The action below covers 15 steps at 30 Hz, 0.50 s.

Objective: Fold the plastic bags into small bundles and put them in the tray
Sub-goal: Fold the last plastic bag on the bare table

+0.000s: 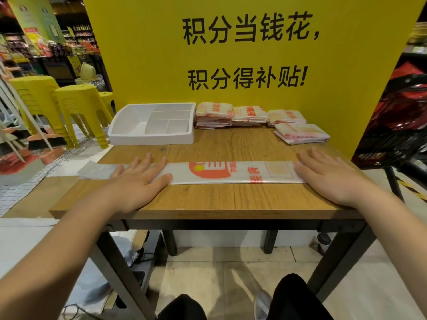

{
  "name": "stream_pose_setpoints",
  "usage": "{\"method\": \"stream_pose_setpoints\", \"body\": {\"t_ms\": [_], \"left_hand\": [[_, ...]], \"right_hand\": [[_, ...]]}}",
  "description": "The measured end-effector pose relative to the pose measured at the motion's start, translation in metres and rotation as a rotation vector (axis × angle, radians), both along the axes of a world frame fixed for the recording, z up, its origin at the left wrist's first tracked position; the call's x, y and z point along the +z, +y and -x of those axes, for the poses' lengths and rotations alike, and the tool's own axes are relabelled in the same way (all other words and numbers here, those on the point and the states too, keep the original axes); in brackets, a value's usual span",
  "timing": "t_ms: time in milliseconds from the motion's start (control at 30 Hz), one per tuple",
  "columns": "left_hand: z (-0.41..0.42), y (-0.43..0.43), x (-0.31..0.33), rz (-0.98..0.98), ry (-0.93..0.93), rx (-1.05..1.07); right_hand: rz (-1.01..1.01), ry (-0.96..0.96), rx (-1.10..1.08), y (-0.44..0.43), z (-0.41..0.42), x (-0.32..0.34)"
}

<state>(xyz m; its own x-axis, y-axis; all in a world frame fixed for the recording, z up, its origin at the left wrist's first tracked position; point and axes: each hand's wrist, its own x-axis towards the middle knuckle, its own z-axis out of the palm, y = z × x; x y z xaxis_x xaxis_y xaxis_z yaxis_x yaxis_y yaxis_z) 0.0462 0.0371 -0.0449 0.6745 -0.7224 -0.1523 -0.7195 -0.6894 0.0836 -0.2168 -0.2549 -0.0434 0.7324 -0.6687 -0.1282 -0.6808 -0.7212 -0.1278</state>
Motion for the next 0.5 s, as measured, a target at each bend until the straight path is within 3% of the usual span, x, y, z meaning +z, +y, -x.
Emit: {"method": "stream_pose_setpoints", "body": {"t_ms": [200, 300, 400, 500], "left_hand": [[0.001, -0.002, 0.002, -0.056, -0.031, 0.008], [0.008, -0.005, 0.007, -0.085, -0.142, -0.019], [0.029, -0.021, 0.013, 0.045, -0.173, -0.193], [0.058, -0.046, 0.01, 0.145, -0.067, -0.322]], "right_hand": [[-0.013, 0.038, -0.096, -0.013, 0.021, 0.0], [0.113, 0.059, -0.145, -0.005, 0.016, 0.004], [0.271, -0.12, 0.009, 0.03, -0.004, 0.009], [0.127, -0.224, 0.262, 0.076, -0.036, 0.007]]}}
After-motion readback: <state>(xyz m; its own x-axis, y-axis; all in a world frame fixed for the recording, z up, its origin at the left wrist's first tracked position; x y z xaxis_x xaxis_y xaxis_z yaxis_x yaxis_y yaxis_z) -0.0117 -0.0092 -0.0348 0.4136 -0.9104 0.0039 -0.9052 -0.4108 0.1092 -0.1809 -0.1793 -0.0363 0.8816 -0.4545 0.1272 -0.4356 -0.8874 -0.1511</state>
